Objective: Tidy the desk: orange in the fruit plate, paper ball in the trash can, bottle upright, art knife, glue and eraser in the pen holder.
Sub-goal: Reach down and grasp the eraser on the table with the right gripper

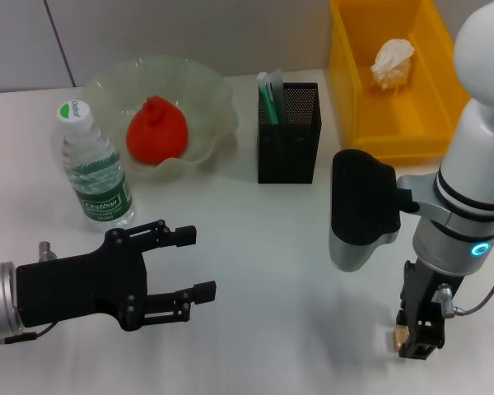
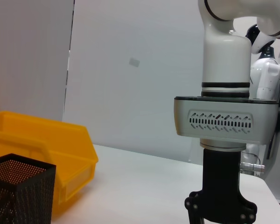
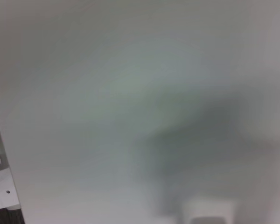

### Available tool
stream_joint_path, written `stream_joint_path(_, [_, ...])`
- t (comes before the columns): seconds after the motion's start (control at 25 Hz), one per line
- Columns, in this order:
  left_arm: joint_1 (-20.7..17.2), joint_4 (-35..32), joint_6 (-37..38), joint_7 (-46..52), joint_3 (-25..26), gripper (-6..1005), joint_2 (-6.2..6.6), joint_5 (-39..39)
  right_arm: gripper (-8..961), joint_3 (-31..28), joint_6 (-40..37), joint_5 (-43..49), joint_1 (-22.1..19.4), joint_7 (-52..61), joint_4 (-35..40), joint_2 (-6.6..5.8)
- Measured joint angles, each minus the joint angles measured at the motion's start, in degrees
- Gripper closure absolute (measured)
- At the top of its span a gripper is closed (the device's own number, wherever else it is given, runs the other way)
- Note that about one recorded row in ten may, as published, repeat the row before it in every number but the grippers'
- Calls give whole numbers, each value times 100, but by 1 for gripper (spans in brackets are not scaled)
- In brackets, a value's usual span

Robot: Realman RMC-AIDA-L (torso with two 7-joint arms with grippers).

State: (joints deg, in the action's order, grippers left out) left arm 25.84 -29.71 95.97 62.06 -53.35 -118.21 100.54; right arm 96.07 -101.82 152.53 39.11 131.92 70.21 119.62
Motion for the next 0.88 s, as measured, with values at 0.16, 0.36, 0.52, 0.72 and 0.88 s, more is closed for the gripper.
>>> stream_joint_path(0.16, [0, 0, 0, 3, 3, 201, 0, 0, 559, 33, 33, 3, -2, 0, -4, 0])
stream_joint_path(0.36, [0, 0, 0, 3, 9, 201, 0, 0, 575, 107, 60, 11, -4, 1, -23, 0])
stream_joint_path(0.52, [0, 0, 0, 4, 14, 201, 0, 0, 587, 127, 59, 14, 3, 0, -26, 0])
stream_joint_path(0.72, [0, 0, 0, 7, 16, 201, 0, 0, 603, 136, 59, 14, 2, 1, -26, 0])
stream_joint_path(0.88, [0, 0, 0, 6, 19, 201, 0, 0, 616, 141, 58, 14, 1, 0, -26, -1])
